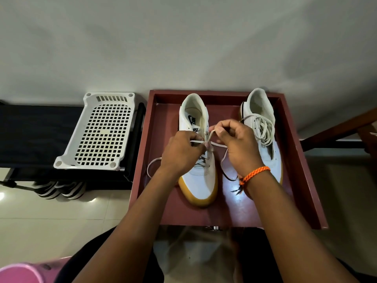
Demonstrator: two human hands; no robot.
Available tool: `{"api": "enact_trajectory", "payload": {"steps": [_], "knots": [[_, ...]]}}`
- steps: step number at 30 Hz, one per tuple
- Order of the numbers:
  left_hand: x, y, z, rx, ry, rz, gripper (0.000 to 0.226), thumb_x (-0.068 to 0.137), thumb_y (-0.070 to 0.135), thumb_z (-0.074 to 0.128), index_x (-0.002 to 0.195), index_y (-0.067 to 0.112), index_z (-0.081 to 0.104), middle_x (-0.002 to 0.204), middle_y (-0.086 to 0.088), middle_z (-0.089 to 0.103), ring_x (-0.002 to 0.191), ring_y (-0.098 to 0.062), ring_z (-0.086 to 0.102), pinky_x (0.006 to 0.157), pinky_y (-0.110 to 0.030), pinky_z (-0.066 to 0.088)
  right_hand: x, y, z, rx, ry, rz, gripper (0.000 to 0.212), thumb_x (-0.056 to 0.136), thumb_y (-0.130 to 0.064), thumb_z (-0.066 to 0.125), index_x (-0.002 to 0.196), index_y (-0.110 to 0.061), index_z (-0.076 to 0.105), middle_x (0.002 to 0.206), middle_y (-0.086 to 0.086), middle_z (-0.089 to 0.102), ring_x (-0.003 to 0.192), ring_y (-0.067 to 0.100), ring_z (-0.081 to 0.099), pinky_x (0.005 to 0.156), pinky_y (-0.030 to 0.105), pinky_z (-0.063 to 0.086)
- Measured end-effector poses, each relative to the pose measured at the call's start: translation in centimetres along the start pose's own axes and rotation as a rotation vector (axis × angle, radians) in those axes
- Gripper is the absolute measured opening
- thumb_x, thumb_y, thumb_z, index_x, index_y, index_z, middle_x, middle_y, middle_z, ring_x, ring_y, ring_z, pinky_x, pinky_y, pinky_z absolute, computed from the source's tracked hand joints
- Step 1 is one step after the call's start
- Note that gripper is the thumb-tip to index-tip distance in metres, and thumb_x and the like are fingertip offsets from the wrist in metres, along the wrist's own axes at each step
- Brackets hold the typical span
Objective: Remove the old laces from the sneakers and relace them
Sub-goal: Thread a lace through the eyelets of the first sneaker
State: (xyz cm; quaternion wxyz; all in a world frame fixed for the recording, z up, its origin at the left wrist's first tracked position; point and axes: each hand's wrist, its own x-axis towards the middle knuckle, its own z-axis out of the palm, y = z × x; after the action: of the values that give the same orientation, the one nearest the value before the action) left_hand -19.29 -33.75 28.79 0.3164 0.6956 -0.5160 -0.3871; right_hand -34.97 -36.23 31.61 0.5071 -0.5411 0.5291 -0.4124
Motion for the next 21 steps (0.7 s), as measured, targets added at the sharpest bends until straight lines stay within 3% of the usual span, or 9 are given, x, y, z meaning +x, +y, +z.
{"api": "enact_trajectory", "payload": {"steps": [2, 4, 5, 7, 9, 12, 15, 18, 21], "knots": [[0.0, 0.0, 0.0, 0.014, 0.007, 0.003, 0.006, 0.089, 0.034, 0.079, 0.085, 0.031, 0.078, 0.076, 0.005, 0.077, 0.074, -0.022, 0.076, 0.073, -0.053, 0.064, -0.2, -1.0, -0.4, 0.261, -0.090, 0.012, 0.012, 0.108, -0.003, 0.052, 0.103, 0.000, 0.062, 0.102, 0.015, 0.077, 0.094, 0.021, 0.073, 0.090, 0.039, 0.061], [0.0, 0.1, -0.1, 0.024, 0.008, 0.009, 0.014, 0.090, 0.034, 0.080, 0.078, 0.040, 0.077, 0.073, 0.008, 0.076, 0.073, -0.020, 0.075, 0.073, -0.052, 0.064, -0.5, -2.1, -0.8, 0.558, -0.202, 0.034, 0.013, 0.110, -0.005, 0.045, 0.104, -0.005, 0.056, 0.087, 0.011, 0.069, 0.085, 0.024, 0.068, 0.097, 0.045, 0.057], [0.0, 0.1, -0.1, 0.019, 0.006, 0.013, 0.018, 0.090, 0.034, 0.080, 0.075, 0.043, 0.075, 0.073, 0.009, 0.076, 0.073, -0.019, 0.075, 0.073, -0.052, 0.064, -0.5, -2.5, -1.0, 0.691, -0.235, 0.046, 0.014, 0.110, -0.005, 0.042, 0.103, -0.007, 0.055, 0.078, 0.006, 0.059, 0.076, 0.018, 0.060, 0.094, 0.042, 0.057], [-0.1, 0.1, -0.1, 0.021, 0.004, 0.023, 0.017, 0.090, 0.037, 0.082, 0.075, 0.038, 0.074, 0.076, 0.008, 0.076, 0.074, -0.019, 0.076, 0.074, -0.052, 0.064, -0.3, -2.7, -1.3, 0.767, -0.167, 0.058, 0.017, 0.110, -0.005, 0.041, 0.101, -0.010, 0.054, 0.070, -0.001, 0.042, 0.063, 0.012, 0.040, 0.072, 0.030, 0.050], [-0.1, 0.1, -0.1, 0.045, 0.010, 0.032, 0.015, 0.090, 0.039, 0.082, 0.080, 0.031, 0.074, 0.077, 0.006, 0.075, 0.074, -0.020, 0.075, 0.074, -0.052, 0.063, 0.2, -2.0, -1.5, 0.479, -0.009, 0.027, 0.017, 0.109, -0.008, 0.045, 0.098, -0.011, 0.058, 0.066, -0.005, 0.043, 0.059, 0.010, 0.036, 0.061, 0.027, 0.038], [-0.2, 0.0, -0.2, 0.063, 0.015, 0.047, 0.013, 0.086, 0.040, 0.083, 0.086, 0.028, 0.077, 0.079, 0.009, 0.076, 0.076, -0.017, 0.074, 0.074, -0.051, 0.063, 0.3, -0.1, -1.0, -0.303, 0.038, -0.072, 0.015, 0.105, -0.025, 0.060, 0.099, -0.014, 0.067, 0.082, -0.007, 0.064, 0.073, 0.007, 0.057, 0.071, 0.031, 0.046], [-0.2, -0.1, -0.3, 0.069, 0.011, 0.049, 0.013, 0.083, 0.038, 0.085, 0.090, 0.029, 0.079, 0.084, 0.010, 0.078, 0.080, -0.013, 0.075, 0.075, -0.048, 0.063, -0.3, 0.9, 0.1, -0.479, -0.074, -0.029, 0.008, 0.099, -0.023, 0.068, 0.093, -0.018, 0.068, 0.099, 0.004, 0.063, 0.087, 0.016, 0.062, 0.079, 0.030, 0.046], [-0.1, -0.2, -0.1, 0.099, 0.009, 0.049, 0.018, 0.080, 0.038, 0.086, 0.094, 0.030, 0.079, 0.088, 0.010, 0.078, 0.084, -0.015, 0.075, 0.078, -0.047, 0.064, -0.3, 0.9, 0.3, -0.694, -0.065, -0.015, 0.008, 0.097, -0.012, 0.067, 0.091, -0.017, 0.069, 0.106, 0.004, 0.052, 0.087, 0.018, 0.058, 0.078, 0.023, 0.038], [-0.1, -0.1, 0.0, 0.102, 0.013, 0.042, 0.019, 0.078, 0.041, 0.085, 0.093, 0.031, 0.078, 0.087, 0.010, 0.077, 0.082, -0.016, 0.075, 0.077, -0.048, 0.064, -0.2, 0.8, -0.1, -0.569, -0.091, 0.049, 0.020, 0.097, -0.008, 0.068, 0.079, -0.017, 0.069, 0.096, 0.001, 0.060, 0.081, 0.014, 0.059, 0.077, 0.024, 0.040]]}}
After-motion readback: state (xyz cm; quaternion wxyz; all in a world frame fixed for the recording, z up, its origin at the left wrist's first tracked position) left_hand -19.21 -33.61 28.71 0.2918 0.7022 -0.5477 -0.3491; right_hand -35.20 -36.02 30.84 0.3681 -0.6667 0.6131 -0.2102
